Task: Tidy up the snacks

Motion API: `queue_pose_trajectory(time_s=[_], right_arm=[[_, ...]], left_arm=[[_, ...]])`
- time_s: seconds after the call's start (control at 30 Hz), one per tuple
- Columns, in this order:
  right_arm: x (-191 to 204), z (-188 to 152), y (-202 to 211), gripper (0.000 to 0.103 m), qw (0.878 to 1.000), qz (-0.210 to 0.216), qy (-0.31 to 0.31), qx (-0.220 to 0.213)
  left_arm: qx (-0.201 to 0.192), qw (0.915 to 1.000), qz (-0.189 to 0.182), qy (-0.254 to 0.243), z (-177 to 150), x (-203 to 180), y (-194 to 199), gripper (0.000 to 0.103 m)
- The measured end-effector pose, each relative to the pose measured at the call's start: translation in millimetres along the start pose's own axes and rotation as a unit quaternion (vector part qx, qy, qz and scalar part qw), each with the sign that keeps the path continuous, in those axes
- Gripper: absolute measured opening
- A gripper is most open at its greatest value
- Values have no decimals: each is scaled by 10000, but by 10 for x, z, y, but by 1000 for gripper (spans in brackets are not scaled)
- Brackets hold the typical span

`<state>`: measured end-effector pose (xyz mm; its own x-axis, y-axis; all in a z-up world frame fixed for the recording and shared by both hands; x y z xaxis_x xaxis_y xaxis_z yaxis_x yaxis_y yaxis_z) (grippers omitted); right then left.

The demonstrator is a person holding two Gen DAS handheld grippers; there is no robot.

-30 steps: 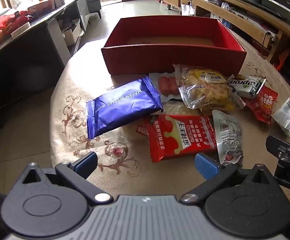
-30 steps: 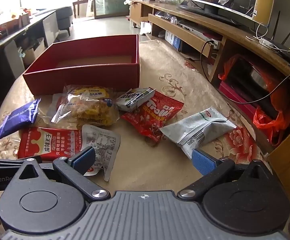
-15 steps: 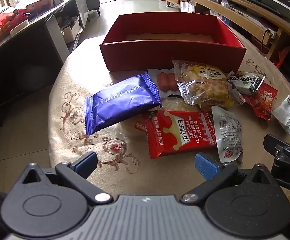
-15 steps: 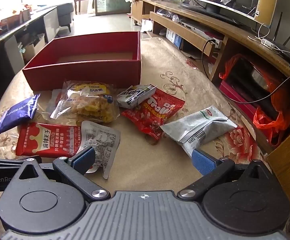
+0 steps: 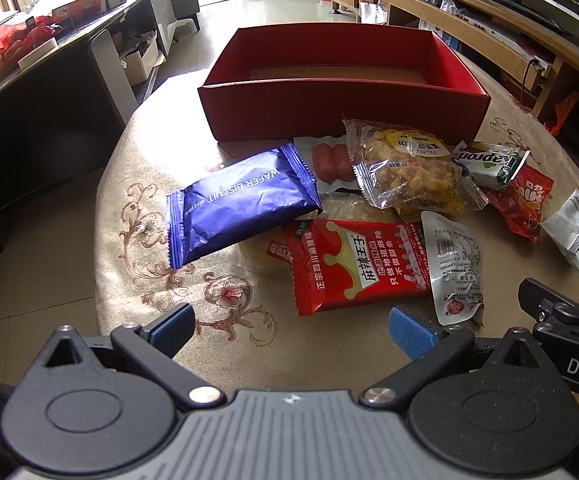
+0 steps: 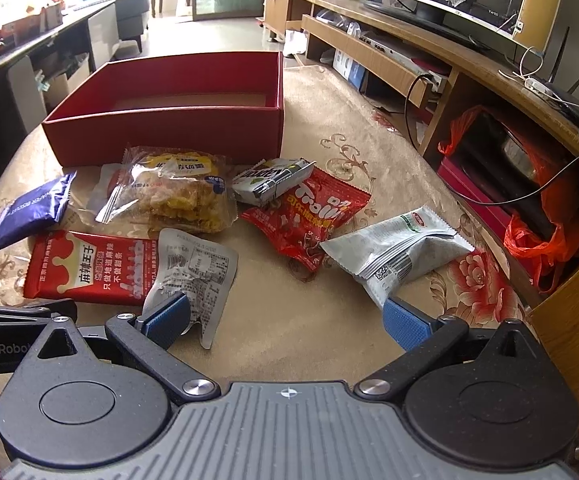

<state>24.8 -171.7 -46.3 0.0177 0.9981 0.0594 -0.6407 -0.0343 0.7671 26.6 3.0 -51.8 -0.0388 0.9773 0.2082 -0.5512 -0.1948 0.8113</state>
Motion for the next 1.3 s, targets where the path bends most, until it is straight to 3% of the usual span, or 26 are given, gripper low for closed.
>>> queue_pose_trajectory(time_s=[1.3], right_arm=[[15,-29,-41,103,9999,0,31,100]], left_arm=[[40,10000,11,-9,-33,-38,2,94]])
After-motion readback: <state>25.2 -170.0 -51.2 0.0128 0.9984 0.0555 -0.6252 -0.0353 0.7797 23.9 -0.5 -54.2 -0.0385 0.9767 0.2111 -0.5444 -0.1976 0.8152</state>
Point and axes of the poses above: each gripper's, at about its wrist camera, not at the fingertips, and y roughly against the way its jaws point, x to its left, z to its top, the point moved 5 cm from there along -y, roughly the way its jaws point, and after that the axes turned 11 degrees about z, right-handed, at the moved point
